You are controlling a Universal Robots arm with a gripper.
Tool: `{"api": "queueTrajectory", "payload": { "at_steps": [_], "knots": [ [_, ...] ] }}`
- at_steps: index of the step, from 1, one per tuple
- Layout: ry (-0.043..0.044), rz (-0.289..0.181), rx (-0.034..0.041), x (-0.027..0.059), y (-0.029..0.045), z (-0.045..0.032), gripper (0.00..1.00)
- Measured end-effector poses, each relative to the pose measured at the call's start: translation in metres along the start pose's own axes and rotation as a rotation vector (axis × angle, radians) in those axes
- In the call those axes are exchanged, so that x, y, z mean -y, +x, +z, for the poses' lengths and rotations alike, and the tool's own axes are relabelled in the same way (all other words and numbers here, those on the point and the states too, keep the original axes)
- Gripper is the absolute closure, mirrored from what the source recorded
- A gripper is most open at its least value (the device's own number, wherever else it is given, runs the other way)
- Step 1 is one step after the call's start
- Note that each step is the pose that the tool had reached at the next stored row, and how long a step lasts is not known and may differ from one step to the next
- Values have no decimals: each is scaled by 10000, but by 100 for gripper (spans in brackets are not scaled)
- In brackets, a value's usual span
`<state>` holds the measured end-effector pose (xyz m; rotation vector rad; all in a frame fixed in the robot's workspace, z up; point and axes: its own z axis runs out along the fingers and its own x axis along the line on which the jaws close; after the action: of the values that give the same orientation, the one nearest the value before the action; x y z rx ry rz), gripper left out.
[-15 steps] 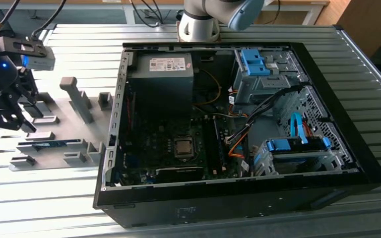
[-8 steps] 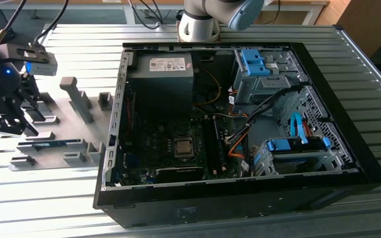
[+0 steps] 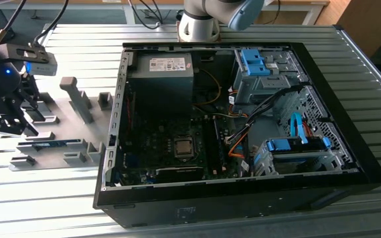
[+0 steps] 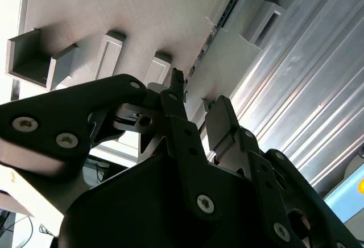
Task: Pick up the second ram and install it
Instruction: 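Pick up the second ram and move it above second insertion slot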
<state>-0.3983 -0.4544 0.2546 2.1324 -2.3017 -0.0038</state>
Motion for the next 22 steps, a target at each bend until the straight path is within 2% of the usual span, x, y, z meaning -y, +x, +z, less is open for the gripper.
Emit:
{"api": "queueTrajectory", "payload": {
  "at_steps": [7, 13, 22],
  "knots": [
    [0, -5, 0, -1, 0, 0, 57],
    [0, -236, -1, -1, 1, 26, 57],
    [0, -238, -1, 0, 6, 153, 57]
  ]
}}
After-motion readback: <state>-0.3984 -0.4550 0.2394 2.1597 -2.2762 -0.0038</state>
